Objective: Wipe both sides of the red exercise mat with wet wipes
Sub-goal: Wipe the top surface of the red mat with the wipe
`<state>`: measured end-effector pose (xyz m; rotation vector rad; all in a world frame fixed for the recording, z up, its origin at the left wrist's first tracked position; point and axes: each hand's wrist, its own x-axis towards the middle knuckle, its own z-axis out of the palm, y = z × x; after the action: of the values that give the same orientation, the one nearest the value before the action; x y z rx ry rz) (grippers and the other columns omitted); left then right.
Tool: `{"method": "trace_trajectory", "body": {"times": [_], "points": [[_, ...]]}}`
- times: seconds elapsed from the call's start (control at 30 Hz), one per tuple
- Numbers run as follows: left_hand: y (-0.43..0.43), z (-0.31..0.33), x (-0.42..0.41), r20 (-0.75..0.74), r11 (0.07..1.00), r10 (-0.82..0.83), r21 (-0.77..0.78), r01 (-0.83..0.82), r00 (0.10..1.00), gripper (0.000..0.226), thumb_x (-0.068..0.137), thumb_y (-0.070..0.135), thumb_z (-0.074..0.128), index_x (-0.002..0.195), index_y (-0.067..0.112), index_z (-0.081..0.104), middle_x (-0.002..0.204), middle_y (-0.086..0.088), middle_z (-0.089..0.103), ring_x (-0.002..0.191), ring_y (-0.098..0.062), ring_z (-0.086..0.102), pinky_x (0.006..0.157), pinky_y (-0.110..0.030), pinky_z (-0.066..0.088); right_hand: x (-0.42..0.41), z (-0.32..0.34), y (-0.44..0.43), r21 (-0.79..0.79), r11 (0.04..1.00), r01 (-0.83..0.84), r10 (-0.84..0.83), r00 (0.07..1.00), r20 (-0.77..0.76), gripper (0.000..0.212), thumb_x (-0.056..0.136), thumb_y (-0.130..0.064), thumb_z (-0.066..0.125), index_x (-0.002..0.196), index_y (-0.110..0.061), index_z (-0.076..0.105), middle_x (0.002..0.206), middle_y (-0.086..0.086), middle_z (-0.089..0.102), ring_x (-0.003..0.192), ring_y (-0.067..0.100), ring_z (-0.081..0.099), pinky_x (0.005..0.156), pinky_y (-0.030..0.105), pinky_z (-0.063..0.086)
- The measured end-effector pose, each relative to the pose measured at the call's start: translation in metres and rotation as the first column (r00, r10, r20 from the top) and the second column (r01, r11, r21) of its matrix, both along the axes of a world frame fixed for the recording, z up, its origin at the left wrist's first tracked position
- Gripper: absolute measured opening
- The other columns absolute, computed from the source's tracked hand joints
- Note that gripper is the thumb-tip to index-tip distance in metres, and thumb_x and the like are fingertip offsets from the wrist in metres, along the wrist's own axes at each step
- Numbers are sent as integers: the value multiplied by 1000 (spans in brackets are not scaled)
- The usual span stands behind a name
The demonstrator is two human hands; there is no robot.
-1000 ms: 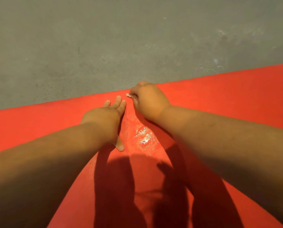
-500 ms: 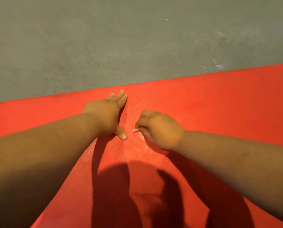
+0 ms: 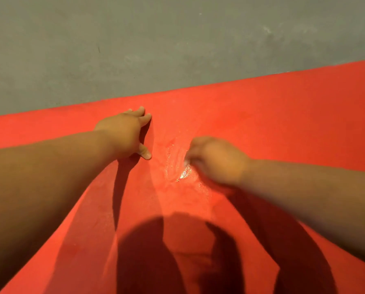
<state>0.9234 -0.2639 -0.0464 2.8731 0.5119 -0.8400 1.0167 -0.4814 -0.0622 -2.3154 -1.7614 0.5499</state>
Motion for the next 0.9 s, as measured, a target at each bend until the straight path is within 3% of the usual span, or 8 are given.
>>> {"method": "trace_trajectory", "body": {"times": [0.17, 0.3, 0.4, 0.5, 0.63, 0.77, 0.83, 0.9], "points": [[-23, 5, -3, 2, 984, -174, 46, 174, 985, 61, 88, 46, 59, 139, 20, 41, 154, -8, 27, 133, -31, 39, 103, -39, 39, 89, -2, -16, 28, 752, 658, -649, 733, 204, 20, 86, -10, 58, 100, -9, 72, 104, 18, 66, 96, 35, 61, 78, 35, 45], [-39, 2, -14, -112, 960, -259, 83, 269, 959, 70, 94, 54, 43, 149, 16, 22, 157, -15, 14, 142, -35, 25, 114, -39, 28, -21, -9, -26, -21, 977, 210, -211, 976, -50, 29, 84, -8, 56, 104, -22, 69, 107, 2, 60, 103, 25, 57, 87, 32, 45], [-48, -2, -21, -129, 964, -234, 100, 247, 964, 83, 92, 55, 44, 152, 14, 5, 159, -15, 1, 145, -36, 13, 115, -44, 27, -57, 1, -45, -28, 974, -223, 212, 952, -220, 25, 87, -11, 55, 105, -22, 69, 100, 2, 59, 102, 24, 56, 86, 35, 49], [-56, -3, -23, -91, 965, -237, 91, 245, 967, 78, 93, 48, 42, 152, 14, 5, 159, -15, 0, 146, -35, 11, 114, -44, 27, 13, -4, -44, 39, 991, 125, -123, 991, -44, 22, 89, -14, 55, 102, -20, 71, 98, 5, 61, 97, 28, 59, 82, 38, 48], [-81, -3, -30, -77, 960, -263, 76, 269, 962, 69, 97, 45, 35, 152, 12, 8, 159, -16, 1, 146, -36, 10, 117, -42, 22, 88, -9, -50, 66, 790, 609, -612, 780, 128, 19, 87, -13, 58, 101, -15, 72, 100, 14, 61, 95, 34, 58, 76, 36, 41], [-103, 1, -36, -91, 963, -262, 34, 266, 961, 63, 100, 41, 30, 152, 13, 7, 159, -14, -2, 146, -35, 7, 116, -42, 24, -13, -13, -61, -32, 985, 168, -168, 986, -20, 25, 87, -11, 54, 105, -23, 67, 105, 1, 58, 102, 24, 57, 84, 31, 44], [-110, 4, -41, -93, 969, -246, 9, 248, 965, 64, 100, 40, 32, 153, 15, 6, 160, -13, -4, 147, -33, 5, 115, -43, 27, -59, -8, -78, -78, 965, -249, 229, 952, -203, 26, 89, -12, 51, 108, -20, 66, 104, 4, 57, 105, 26, 54, 89, 36, 47], [-115, 5, -47, -106, 971, -237, 5, 239, 966, 65, 100, 39, 34, 153, 16, 3, 160, -12, -7, 147, -32, 3, 114, -43, 29, -54, -5, -87, -87, 932, -351, 327, 921, -210, 24, 88, -13, 52, 106, -21, 67, 102, 3, 57, 102, 26, 55, 86, 40, 49]]}}
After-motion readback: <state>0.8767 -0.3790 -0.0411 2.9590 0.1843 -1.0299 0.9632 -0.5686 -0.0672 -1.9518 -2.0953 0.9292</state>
